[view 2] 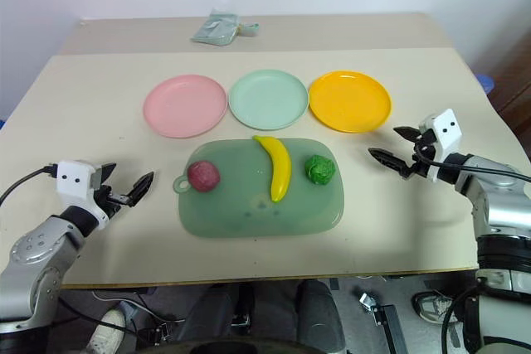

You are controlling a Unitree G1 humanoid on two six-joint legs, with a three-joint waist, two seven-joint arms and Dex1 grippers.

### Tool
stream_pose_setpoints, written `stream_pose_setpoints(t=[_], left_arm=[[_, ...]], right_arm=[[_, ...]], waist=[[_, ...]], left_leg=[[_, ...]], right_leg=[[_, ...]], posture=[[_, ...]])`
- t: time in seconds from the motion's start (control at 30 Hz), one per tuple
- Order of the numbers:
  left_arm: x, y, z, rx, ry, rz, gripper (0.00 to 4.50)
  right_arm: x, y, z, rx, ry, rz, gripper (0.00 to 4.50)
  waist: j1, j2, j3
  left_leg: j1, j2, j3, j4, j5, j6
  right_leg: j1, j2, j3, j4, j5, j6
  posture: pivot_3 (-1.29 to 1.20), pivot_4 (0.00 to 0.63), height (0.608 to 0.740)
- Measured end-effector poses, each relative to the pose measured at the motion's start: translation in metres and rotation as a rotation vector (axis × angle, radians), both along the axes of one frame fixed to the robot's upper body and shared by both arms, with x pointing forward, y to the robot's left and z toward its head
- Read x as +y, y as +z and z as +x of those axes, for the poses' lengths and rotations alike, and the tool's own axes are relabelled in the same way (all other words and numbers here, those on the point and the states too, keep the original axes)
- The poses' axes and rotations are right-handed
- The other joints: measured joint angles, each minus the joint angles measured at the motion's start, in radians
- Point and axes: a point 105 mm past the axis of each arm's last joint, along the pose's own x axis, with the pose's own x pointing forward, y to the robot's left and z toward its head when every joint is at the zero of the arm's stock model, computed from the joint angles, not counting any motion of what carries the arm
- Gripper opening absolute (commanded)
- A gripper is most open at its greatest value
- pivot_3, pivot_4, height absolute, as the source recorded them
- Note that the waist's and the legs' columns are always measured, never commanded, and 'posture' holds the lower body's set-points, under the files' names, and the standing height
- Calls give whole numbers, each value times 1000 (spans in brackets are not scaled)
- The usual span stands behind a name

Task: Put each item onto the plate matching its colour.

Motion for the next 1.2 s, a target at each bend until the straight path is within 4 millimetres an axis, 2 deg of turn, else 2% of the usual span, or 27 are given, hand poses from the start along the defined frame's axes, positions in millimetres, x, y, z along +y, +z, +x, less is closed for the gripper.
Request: stream_pose_setpoints(t=[0.17,0.53,0.63,0.77,0.87,0.97,1.1,1.2], left_arm=[[-3,4,0,-17,-1,-4,4500],[0,11,5,-44,17,-12,4500],[8,18,13,-89,73,-81,4500],[5,27,28,-112,50,-110,4500],[-8,34,39,-117,-35,-101,4500],[-28,38,45,-107,-169,-107,4500],[-68,47,34,-83,-457,-79,4500],[-93,45,23,-43,-642,-49,4500]], right_arm=[[9,3,6,-25,13,12,4436],[13,-4,13,-59,-58,27,4436],[15,-2,16,-89,-97,28,4436],[21,9,14,-141,-111,12,4436],[23,12,9,-149,-106,22,4436],[24,7,-1,-116,-98,55,4436],[39,13,-10,-118,-34,82,4436],[56,20,-23,-115,56,117,4436]], waist=[[3,0,0],[2,0,0],[4,0,0],[6,0,0],[7,0,0],[11,0,0],[5,0,0],[5,0,0]], left_leg=[[0,0,0,0,0,0],[0,0,0,0,0,0],[0,0,0,0,0,0],[0,-1,0,0,0,0],[0,-1,0,1,0,0],[0,-1,0,1,0,0],[0,-1,1,1,0,0],[0,0,0,1,0,0]], right_leg=[[0,0,0,0,0,0],[0,0,0,0,0,0],[0,0,0,1,0,0],[0,2,-1,1,0,0],[1,4,-1,1,0,0],[1,4,-1,1,0,0],[1,5,-1,1,0,0],[1,5,-1,1,0,0]], posture=[[0,150,740],[0,150,740],[0,150,740],[0,150,740],[0,150,740],[0,150,740],[0,150,740],[0,150,740]])
